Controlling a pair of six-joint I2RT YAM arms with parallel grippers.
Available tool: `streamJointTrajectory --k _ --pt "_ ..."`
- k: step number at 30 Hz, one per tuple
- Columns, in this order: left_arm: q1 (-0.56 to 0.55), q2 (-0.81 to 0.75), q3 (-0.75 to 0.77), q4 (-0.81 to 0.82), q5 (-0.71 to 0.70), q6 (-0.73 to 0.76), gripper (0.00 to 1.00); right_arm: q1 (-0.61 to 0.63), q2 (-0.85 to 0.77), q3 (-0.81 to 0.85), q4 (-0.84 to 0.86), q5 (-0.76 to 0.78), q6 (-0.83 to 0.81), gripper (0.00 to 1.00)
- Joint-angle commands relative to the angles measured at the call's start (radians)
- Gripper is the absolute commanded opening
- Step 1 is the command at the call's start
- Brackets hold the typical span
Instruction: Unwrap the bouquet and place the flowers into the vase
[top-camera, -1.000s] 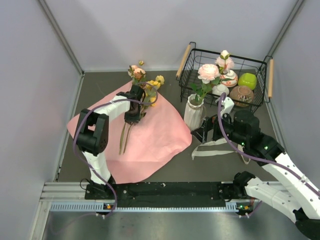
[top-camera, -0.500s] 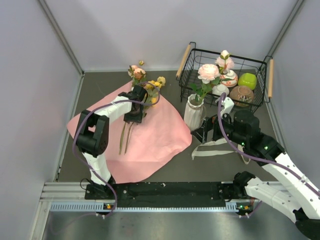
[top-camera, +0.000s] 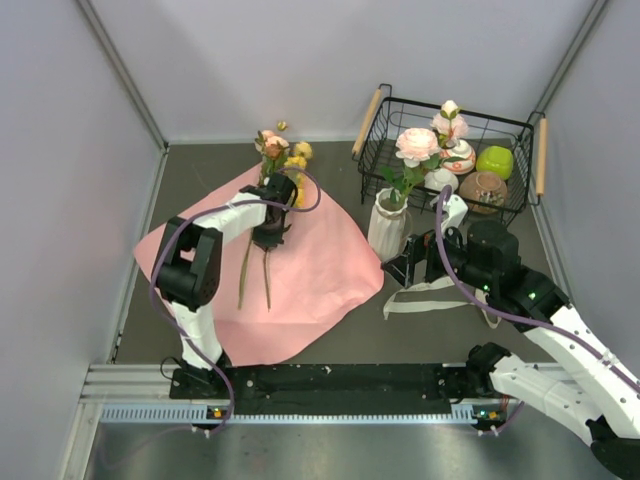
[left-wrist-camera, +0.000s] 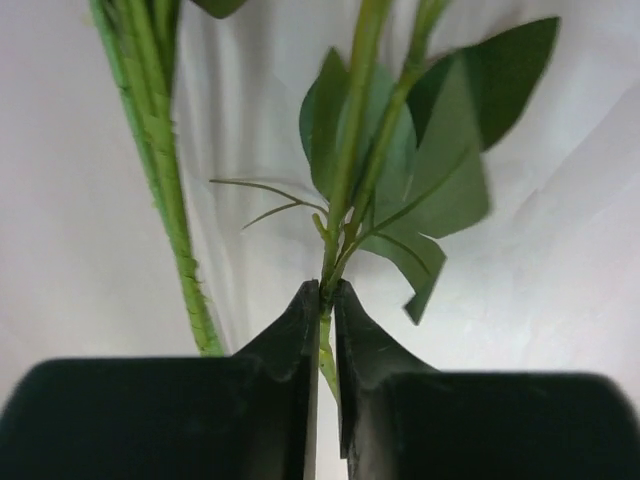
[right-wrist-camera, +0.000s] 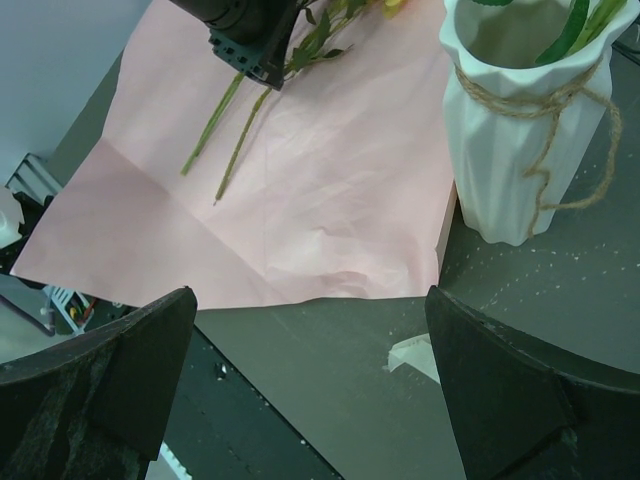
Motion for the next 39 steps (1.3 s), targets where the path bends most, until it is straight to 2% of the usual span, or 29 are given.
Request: streamJointTrajectory --k 1,3,5,11,16,19,23,26,32,39 --pt "-0.019 -0.060 0.028 -0.005 -0.012 -0.010 0.04 -0.008 -0.012 0.009 0.019 -0.015 0.005 0.99" --pt "-0.023 -0.097 0.044 -0.019 -0.010 -0.007 0.00 -0.006 -0.008 0.012 0.019 -0.017 0.007 0.99" --pt "-0.024 -0.125 0.054 -0.031 0.011 -0.002 0.00 -0.008 0.000 0.015 0.019 -0.023 0.012 0.99" --pt "-0.027 -0.306 0.029 0.008 0.197 0.016 0.00 -0.008 0.009 0.015 0.030 -0.038 0.028 0.99" --pt "-0.027 -0.513 -0.067 0.109 0.373 -0.001 0.00 -0.008 0.043 0.031 0.076 -0.096 0.058 0.99" --pt "-0.026 -0.628 -0.127 0.182 0.467 -0.025 0.00 0.004 0.089 0.060 0.135 -0.150 0.088 0.94" --pt "-0.026 -0.769 -0.187 0.268 0.569 -0.080 0.00 0.127 0.161 0.168 0.180 -0.095 0.093 0.90" --pt "-0.026 -0.886 -0.233 0.353 0.628 -0.119 0.00 0.199 0.256 0.257 0.224 -0.061 0.117 0.91" --pt "-0.027 -1.120 -0.333 0.510 0.677 -0.168 0.00 0.228 0.418 0.395 0.399 -0.015 0.299 0.97" --pt "-0.027 -1.171 -0.338 0.476 0.732 -0.150 0.00 0.302 0.609 0.589 0.432 0.101 0.312 0.98"
